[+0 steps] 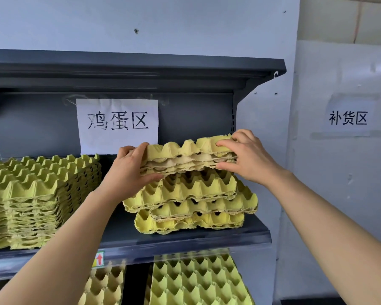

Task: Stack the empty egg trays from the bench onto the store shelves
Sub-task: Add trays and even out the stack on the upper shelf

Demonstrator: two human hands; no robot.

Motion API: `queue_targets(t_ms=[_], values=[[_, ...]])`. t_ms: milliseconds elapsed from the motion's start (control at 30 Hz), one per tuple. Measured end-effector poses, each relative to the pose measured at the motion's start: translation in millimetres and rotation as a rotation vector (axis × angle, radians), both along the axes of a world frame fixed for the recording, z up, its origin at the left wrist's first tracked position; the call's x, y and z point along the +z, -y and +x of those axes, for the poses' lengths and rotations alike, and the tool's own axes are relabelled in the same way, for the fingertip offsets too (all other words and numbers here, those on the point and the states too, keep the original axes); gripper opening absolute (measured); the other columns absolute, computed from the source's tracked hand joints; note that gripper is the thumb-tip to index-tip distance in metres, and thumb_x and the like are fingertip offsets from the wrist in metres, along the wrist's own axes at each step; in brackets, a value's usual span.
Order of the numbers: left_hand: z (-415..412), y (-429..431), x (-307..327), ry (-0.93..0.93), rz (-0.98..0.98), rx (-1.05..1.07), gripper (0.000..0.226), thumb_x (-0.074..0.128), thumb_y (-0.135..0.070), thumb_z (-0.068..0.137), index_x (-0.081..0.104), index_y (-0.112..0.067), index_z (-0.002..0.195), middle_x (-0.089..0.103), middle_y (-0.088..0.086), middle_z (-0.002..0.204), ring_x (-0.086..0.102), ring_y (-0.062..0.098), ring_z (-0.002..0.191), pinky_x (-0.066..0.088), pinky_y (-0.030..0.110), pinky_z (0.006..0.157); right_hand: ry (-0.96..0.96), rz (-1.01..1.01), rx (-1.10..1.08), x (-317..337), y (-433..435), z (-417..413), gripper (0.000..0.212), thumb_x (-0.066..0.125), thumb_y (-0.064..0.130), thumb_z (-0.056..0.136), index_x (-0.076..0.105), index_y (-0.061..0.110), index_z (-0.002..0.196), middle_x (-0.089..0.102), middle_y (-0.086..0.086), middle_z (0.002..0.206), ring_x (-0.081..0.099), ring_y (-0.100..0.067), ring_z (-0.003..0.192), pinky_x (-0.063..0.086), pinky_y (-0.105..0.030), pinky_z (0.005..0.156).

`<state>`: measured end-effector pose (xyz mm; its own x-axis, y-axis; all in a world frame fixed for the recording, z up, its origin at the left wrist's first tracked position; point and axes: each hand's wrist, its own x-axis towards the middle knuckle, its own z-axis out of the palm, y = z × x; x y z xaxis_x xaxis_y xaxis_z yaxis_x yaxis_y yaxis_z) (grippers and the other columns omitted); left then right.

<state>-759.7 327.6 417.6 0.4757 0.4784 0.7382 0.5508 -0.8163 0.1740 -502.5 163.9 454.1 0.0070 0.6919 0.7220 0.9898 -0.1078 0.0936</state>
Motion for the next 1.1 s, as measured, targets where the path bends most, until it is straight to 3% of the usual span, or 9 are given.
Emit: queue_targets(t_ms=[267, 500, 700, 900, 1100], values=[[-21.0, -8.8, -15.3, 0.022, -0.033, -0.021, 0.093, 0.069, -0.056, 0.073, 0.026, -0.020, 0.147, 0.050, 0.001, 0.138, 0.022, 0.025, 0.135, 0.030, 0.044, 0.108, 0.067, 0.078, -0.032, -19.3, -5.8, -27.6, 0.059, 0.065, 0.052, 0.080, 0.051, 0.027, 0.132, 0.047, -0.005, 0.124, 0.027, -0.022, 0.129, 0.023, -0.038, 0.107], [-31.1, -14.1, -27.2, 0.017, -0.086, -0.005, 0.096, 0.072, -0.051, 0.075, 0.022, -0.017, 0.150, 0.045, 0.003, 0.143, 0.018, 0.026, 0.138, 0.027, 0.045, 0.111, 0.058, 0.016, -0.024, -31.1, -20.3, -33.4, 0.060, 0.063, 0.054, 0.079, 0.050, 0.028, 0.132, 0.048, -0.004, 0.126, 0.029, -0.022, 0.129, 0.026, -0.039, 0.107], [-27.8, -16.7, -48.5, -0.070, -0.206, 0.026, 0.100, 0.059, -0.075, 0.071, 0.018, -0.029, 0.150, 0.043, 0.003, 0.146, 0.034, 0.030, 0.137, 0.034, 0.050, 0.110, 0.050, -0.127, -0.072, -40.1, -23.0, -24.8, 0.060, 0.059, 0.058, 0.081, 0.047, 0.031, 0.134, 0.047, -0.001, 0.128, 0.026, -0.019, 0.130, 0.026, -0.039, 0.105], [-11.2, -8.3, -59.0, -0.165, -0.207, -0.044, 0.107, 0.079, -0.051, 0.070, 0.013, -0.030, 0.151, 0.036, -0.004, 0.147, 0.048, 0.023, 0.123, 0.045, 0.038, 0.102, -0.116, -0.241, -0.075, -64.9, -10.8, -7.0, 0.065, 0.066, 0.053, 0.079, 0.043, 0.035, 0.136, 0.042, 0.000, 0.136, 0.024, -0.016, 0.134, 0.026, -0.038, 0.109], [-12.1, -10.0, -63.7, -0.189, -0.216, -0.044, 0.111, 0.084, -0.037, 0.068, 0.009, -0.033, 0.149, 0.036, -0.005, 0.144, 0.049, 0.022, 0.117, 0.047, 0.037, 0.098, -0.105, -0.268, -0.088, -68.3, -12.2, -6.4, 0.079, 0.074, 0.046, 0.072, 0.035, 0.034, 0.140, 0.034, 0.000, 0.145, 0.016, -0.017, 0.138, 0.023, -0.039, 0.110]])
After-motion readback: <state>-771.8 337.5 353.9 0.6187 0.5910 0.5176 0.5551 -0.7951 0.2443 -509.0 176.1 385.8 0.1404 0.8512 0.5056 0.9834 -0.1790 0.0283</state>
